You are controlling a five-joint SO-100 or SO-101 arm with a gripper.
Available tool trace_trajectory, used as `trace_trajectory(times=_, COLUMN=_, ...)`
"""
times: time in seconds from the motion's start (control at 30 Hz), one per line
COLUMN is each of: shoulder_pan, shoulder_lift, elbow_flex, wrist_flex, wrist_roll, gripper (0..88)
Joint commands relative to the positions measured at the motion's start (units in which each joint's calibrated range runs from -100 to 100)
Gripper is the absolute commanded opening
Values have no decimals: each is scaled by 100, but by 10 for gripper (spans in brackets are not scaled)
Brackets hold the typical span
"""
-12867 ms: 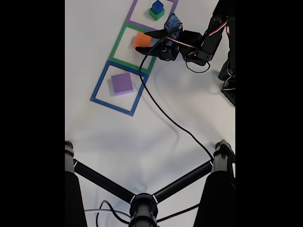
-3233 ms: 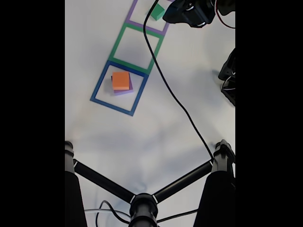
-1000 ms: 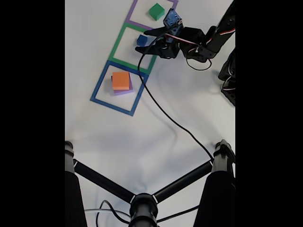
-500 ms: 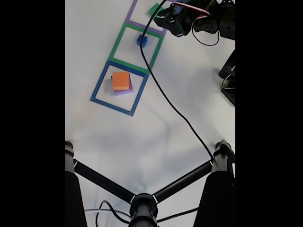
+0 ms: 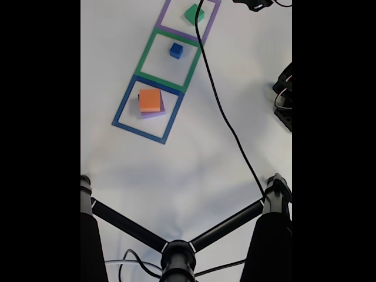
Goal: Tower of hanoi
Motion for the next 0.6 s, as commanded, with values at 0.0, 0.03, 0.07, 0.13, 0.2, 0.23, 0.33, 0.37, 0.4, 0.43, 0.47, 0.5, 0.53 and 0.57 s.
trace_trajectory(times=0.0, shoulder_pan=280, shoulder_lift=-379, elbow_flex=525, wrist_flex=-654, wrist_roll=0, gripper=159)
trace_trajectory(times=0.03, shoulder_pan=311, shoulder_lift=-467, elbow_flex=843, wrist_flex=-986, wrist_roll=0, gripper=166)
trace_trajectory(times=0.07, shoulder_pan=341, shoulder_lift=-548, elbow_flex=1225, wrist_flex=-1439, wrist_roll=0, gripper=184)
trace_trajectory(times=0.13, shoulder_pan=387, shoulder_lift=-596, elbow_flex=1997, wrist_flex=-2346, wrist_roll=0, gripper=240)
trace_trajectory(times=0.2, shoulder_pan=417, shoulder_lift=-548, elbow_flex=2851, wrist_flex=-3641, wrist_roll=0, gripper=258)
trace_trajectory(times=0.23, shoulder_pan=433, shoulder_lift=-524, elbow_flex=3297, wrist_flex=-4385, wrist_roll=0, gripper=259)
trace_trajectory(times=0.33, shoulder_pan=478, shoulder_lift=-251, elbow_flex=3996, wrist_flex=-5729, wrist_roll=0, gripper=264)
trace_trajectory(times=0.37, shoulder_pan=494, shoulder_lift=-107, elbow_flex=4151, wrist_flex=-6077, wrist_roll=0, gripper=261)
trace_trajectory(times=0.4, shoulder_pan=494, shoulder_lift=77, elbow_flex=4332, wrist_flex=-6554, wrist_roll=0, gripper=260)
trace_trajectory(times=0.43, shoulder_pan=494, shoulder_lift=246, elbow_flex=4469, wrist_flex=-6935, wrist_roll=0, gripper=260)
trace_trajectory(times=0.47, shoulder_pan=486, shoulder_lift=422, elbow_flex=4551, wrist_flex=-7250, wrist_roll=0, gripper=259)
trace_trajectory(times=0.5, shoulder_pan=471, shoulder_lift=622, elbow_flex=4660, wrist_flex=-7647, wrist_roll=0, gripper=259)
trace_trajectory(times=0.53, shoulder_pan=455, shoulder_lift=799, elbow_flex=4732, wrist_flex=-7938, wrist_roll=0, gripper=259)
trace_trajectory(times=0.57, shoulder_pan=448, shoulder_lift=1015, elbow_flex=4787, wrist_flex=-8246, wrist_roll=0, gripper=259)
